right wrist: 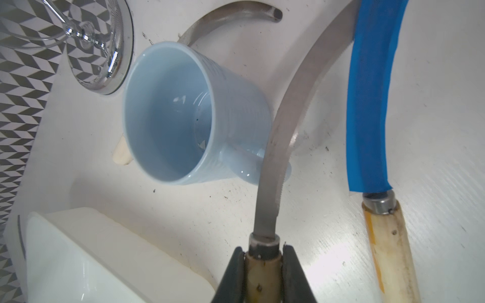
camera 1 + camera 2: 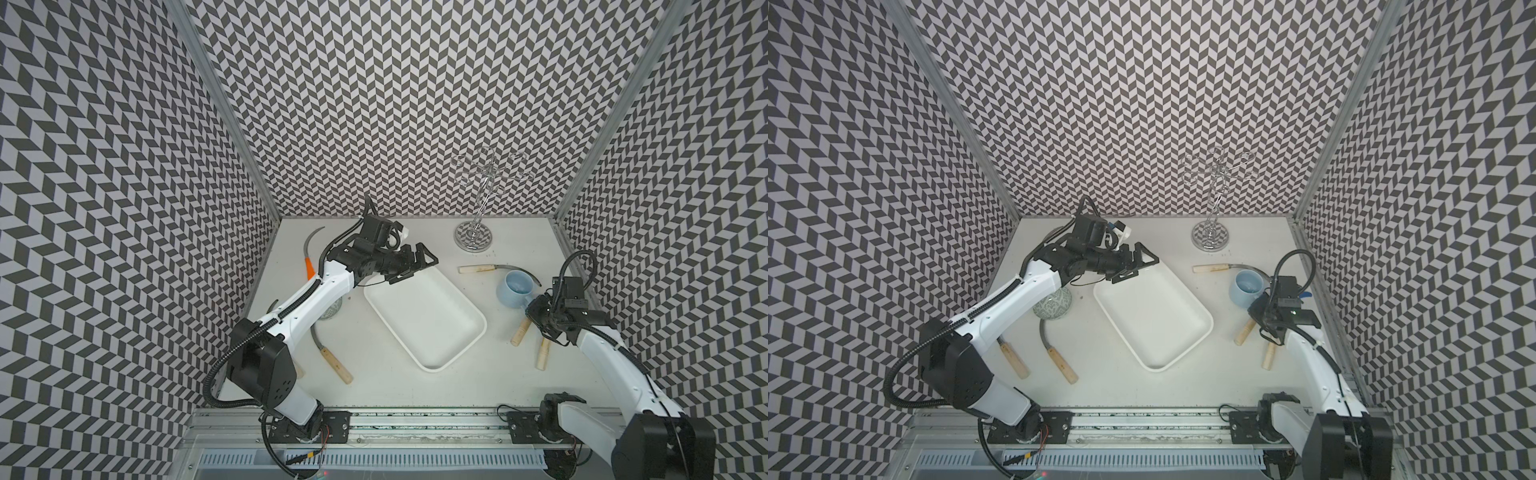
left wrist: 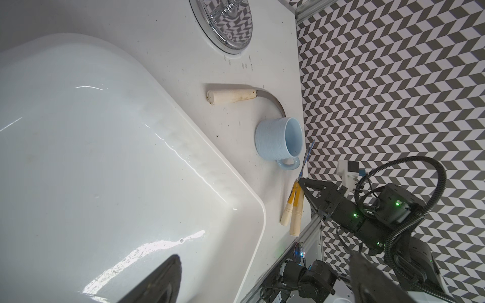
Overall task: Put small sickles into storage boxes
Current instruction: Pick up the sickle at the center of the board.
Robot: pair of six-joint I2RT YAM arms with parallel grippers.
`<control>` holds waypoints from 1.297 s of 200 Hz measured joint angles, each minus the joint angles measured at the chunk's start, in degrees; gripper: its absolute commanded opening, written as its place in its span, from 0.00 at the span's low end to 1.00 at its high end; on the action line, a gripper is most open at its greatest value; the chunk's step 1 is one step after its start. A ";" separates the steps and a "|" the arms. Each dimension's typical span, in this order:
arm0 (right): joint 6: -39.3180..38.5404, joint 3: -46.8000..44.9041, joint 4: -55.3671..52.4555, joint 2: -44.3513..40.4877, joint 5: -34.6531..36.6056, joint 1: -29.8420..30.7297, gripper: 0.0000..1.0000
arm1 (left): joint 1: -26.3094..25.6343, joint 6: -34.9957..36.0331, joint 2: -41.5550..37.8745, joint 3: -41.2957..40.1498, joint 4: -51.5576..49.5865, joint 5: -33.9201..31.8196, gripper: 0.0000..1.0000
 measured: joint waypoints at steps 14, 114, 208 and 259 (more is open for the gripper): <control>0.39 -0.74 -0.22 -2.23 -0.76 0.00 0.02 | 0.00 0.00 0.00 0.00 0.00 0.00 1.00; 3.41 -4.92 1.05 -15.26 -4.74 -0.28 0.02 | 0.00 0.00 0.13 0.00 0.00 0.02 1.00; 3.13 0.85 9.33 -7.65 -6.78 -3.15 0.02 | 0.00 0.44 0.24 0.35 -0.20 0.26 1.00; 0.39 1.14 8.90 -7.54 -6.86 -3.17 0.02 | 0.00 0.85 0.24 0.35 -0.22 0.31 1.00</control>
